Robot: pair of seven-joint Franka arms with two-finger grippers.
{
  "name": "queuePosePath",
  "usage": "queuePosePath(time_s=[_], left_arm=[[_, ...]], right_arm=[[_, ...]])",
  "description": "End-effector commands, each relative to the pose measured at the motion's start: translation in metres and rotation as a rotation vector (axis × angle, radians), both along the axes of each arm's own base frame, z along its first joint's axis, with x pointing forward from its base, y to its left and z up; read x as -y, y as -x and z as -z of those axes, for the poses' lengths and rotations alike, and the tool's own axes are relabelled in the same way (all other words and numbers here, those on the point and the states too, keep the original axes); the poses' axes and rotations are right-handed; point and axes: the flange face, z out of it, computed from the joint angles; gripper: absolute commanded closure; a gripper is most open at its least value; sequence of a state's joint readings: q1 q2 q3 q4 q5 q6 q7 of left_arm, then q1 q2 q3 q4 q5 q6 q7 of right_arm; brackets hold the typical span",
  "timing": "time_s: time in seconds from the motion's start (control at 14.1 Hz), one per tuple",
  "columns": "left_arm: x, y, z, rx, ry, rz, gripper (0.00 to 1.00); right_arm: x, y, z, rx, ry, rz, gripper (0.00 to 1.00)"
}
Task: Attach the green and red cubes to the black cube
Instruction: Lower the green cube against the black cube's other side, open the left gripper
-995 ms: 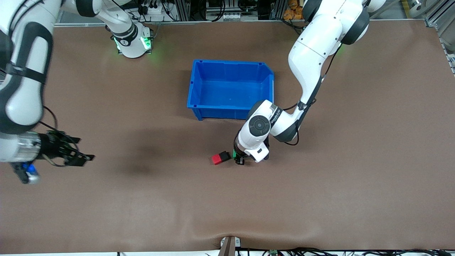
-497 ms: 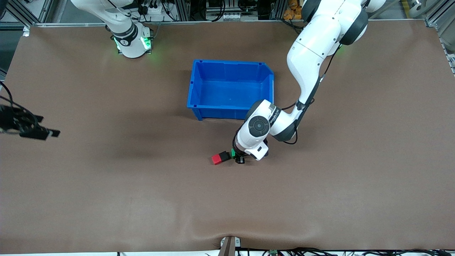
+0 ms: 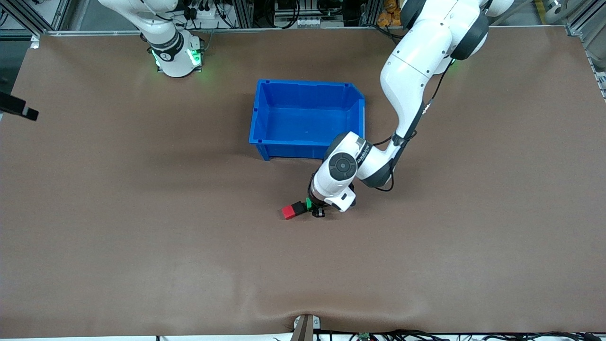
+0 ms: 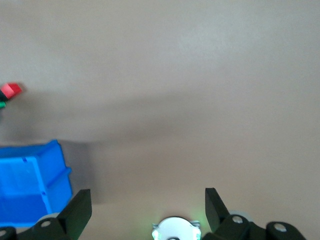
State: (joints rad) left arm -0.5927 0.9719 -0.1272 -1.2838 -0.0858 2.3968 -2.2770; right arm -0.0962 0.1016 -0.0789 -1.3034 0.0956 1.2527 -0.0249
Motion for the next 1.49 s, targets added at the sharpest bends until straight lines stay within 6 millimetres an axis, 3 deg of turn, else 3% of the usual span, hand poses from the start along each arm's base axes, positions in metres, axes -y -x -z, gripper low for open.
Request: queuePosePath(time_s=[0.0, 0.07, 0.14, 0.21, 0.36, 0.43, 0.5, 0.64, 0.71, 0.85, 1.14, 1.42], left_arm=[[0.007, 0.0, 0.008, 0.013, 0.015, -0.02, 0.82], [0.008, -0.001, 0.007, 0.023, 0.02, -0.016, 0.49], [0.008, -0.002, 0.006, 0.031, 0.026, -0.019, 0.0], [0.007, -0.003, 0.006, 0.035, 0.024, -0.015, 0.0], [0.004, -0.005, 0.004, 0.055, 0.015, 0.029, 0.0], [0.002, -0.009, 0.0, 0.072, 0.01, 0.059, 0.0], [0.001, -0.011, -0.005, 0.088, 0.004, 0.082, 0.0], [-0.002, -0.018, -0.038, 0.159, -0.038, 0.13, 0.0], [-0.002, -0.018, -0.056, 0.208, -0.093, 0.188, 0.0], [-0.002, -0.008, -0.067, 0.228, -0.256, 0.329, 0.0], [-0.009, -0.009, -0.096, 0.251, -0.312, 0.656, 0.0], [-0.096, -0.04, -0.171, 0.263, -0.345, 0.838, 0.0]], right_arm=[[-0.008, 0.032, 0.016, 0.036, 0.019, -0.044, 0.0], [-0.014, 0.042, 0.023, 0.059, 0.02, -0.051, 0.0], [-0.023, 0.044, 0.036, 0.076, 0.021, -0.064, 0.0], [-0.035, 0.038, 0.036, 0.095, 0.026, -0.079, 0.0], [-0.041, 0.019, -0.009, 0.171, 0.065, -0.104, 0.0], [-0.04, 0.015, -0.015, 0.155, 0.075, -0.107, 0.0], [-0.044, 0.019, -0.015, 0.126, 0.072, -0.116, 0.0], [-0.058, 0.021, -0.017, 0.116, 0.072, -0.144, 0.0], [-0.052, 0.022, -0.016, 0.11, 0.069, -0.136, 0.0], [-0.056, 0.02, -0.018, 0.123, 0.078, -0.143, 0.0], [-0.048, 0.02, -0.018, 0.118, 0.116, -0.132, 0.0], [-0.044, 0.019, -0.012, 0.099, 0.116, -0.124, 0.0]])
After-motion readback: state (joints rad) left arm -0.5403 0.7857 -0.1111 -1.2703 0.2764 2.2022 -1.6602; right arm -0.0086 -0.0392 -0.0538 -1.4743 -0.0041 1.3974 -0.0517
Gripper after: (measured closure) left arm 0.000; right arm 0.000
